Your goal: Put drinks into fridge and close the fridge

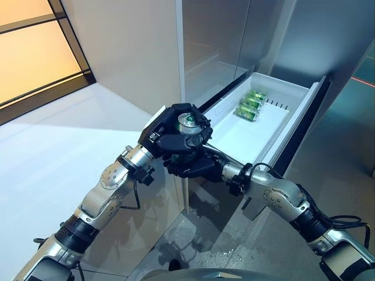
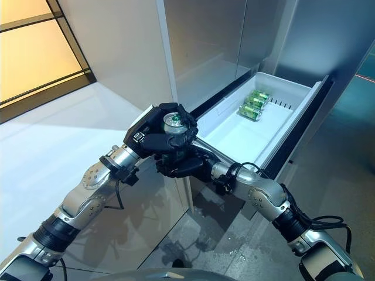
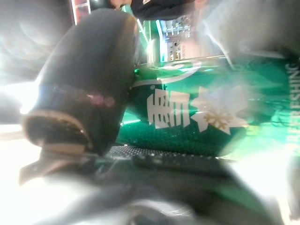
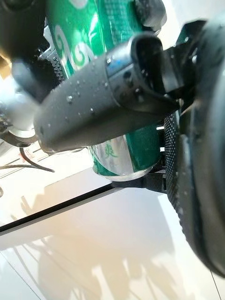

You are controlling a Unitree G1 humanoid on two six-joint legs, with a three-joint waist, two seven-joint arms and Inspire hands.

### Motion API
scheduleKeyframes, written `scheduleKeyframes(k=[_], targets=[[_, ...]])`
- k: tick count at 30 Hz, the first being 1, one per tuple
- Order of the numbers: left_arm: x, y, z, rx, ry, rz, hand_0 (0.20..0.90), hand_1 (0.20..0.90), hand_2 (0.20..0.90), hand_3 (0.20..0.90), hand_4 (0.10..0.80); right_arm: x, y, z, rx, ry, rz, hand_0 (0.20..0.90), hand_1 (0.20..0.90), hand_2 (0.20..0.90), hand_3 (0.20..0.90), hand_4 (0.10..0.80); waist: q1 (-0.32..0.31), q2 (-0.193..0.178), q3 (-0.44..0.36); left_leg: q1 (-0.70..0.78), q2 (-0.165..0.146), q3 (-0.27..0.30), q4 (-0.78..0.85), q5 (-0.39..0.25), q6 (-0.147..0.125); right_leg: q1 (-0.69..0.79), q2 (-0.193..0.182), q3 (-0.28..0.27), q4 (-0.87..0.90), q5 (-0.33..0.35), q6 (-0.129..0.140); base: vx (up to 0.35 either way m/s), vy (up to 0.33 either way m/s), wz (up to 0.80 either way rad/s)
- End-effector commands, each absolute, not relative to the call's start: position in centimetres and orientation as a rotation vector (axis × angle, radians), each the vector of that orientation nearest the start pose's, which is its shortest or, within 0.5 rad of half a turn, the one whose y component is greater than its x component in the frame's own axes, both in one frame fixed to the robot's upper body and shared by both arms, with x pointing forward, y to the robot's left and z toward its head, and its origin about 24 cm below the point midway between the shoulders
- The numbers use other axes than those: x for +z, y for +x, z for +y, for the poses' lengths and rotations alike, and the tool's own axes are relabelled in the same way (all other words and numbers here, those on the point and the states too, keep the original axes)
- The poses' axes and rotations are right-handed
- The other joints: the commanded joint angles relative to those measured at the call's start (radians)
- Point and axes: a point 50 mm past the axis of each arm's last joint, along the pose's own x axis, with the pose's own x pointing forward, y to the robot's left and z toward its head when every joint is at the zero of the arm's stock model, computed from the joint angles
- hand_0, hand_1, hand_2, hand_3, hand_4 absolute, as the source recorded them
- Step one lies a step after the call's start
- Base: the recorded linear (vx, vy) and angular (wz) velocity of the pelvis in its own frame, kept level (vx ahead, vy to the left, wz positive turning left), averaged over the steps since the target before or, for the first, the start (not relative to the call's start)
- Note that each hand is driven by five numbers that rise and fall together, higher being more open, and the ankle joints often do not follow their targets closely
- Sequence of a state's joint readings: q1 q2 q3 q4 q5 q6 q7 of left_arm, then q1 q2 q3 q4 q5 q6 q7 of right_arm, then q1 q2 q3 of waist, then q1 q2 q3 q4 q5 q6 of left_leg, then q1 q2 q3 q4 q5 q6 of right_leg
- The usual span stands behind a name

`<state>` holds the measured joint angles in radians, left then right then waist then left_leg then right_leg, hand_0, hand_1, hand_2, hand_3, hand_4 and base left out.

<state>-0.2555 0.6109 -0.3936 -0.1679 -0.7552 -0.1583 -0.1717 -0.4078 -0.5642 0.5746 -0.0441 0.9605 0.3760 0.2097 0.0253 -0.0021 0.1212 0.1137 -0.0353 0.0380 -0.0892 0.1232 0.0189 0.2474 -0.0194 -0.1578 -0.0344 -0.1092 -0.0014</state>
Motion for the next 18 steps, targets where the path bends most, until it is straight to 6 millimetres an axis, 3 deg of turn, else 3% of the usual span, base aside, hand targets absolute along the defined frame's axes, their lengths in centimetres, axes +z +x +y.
scheduleKeyframes(k=[1,18], targets=[[20.4,27.1,7.7,-0.835,-0.283,-0.658,0.300,0.300,0.300,0.200,0.100,16.5,24.6,1.2,1.302,0.504,-0.002,0.300,0.300,0.300,0.200,0.100,-0.012,-0.005,-0.068,0.075,-0.021,0.017,0.006,-0.152,0.027,-0.079,0.012,0.027,-0.014,0.075,0.030,0.000,0.000,0.00],[18.2,27.0,7.5,-0.756,-0.303,-0.600,0.300,0.300,0.300,0.200,0.100,15.8,25.1,0.8,1.221,0.490,-0.021,0.300,0.300,0.300,0.200,0.100,-0.003,-0.009,-0.063,0.075,-0.023,0.024,0.015,-0.158,0.032,-0.080,0.005,0.010,-0.006,0.072,0.029,0.000,0.000,0.00]])
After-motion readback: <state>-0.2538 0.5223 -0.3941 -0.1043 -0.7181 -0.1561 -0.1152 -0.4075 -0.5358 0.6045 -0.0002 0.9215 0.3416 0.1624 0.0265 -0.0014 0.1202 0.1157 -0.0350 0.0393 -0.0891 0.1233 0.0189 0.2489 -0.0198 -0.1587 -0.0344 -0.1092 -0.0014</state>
